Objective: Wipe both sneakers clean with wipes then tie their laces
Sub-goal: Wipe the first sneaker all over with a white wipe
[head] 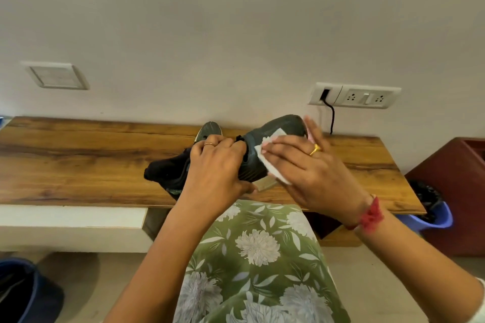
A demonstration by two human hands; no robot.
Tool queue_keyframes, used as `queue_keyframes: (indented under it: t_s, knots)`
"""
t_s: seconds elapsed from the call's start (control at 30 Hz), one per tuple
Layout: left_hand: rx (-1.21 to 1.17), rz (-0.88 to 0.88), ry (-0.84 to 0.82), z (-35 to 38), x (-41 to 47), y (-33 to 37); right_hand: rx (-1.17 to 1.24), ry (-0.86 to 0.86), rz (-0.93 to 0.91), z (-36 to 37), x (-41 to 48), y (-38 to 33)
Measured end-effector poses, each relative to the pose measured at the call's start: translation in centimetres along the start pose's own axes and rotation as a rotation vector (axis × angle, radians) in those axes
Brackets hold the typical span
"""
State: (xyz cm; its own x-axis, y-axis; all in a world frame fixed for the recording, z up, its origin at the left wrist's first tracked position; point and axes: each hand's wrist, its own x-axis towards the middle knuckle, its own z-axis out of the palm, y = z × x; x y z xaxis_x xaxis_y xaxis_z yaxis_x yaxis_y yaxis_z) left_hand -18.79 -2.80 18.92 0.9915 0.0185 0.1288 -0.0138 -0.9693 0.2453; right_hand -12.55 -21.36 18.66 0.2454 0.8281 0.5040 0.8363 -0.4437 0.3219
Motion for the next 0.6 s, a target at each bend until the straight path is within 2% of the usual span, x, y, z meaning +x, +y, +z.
queue_keyframes:
  t_s: [0.17,0.3,0.43,0.47,0.6]
  knots:
    - [-0.025,0.055,-0.013,-0.1,0.0,0.6,-0.063,0.076,0.265,-0.7,0.3,2.3]
    - [-0.027,0.044,-0.011,-0.2,0.1,0.0,-0.034,0.052,0.052,0.1,-0.4,0.0]
    - [-0.039,0.068,-0.015,-0.2,0.1,0.2,-0.034,0.132,0.266,-0.3,-0.1,2.1]
    - [-0.045,0.069,-0.02,-0.3,0.1,0.3,-0.018,0.144,0.27,-0.2,-0.1,1.8]
    - [-0.091,0.053,-0.014,-0.4,0.2,-0.4,-0.024,0.084,-0.045,1.0,-1.4,-1.0]
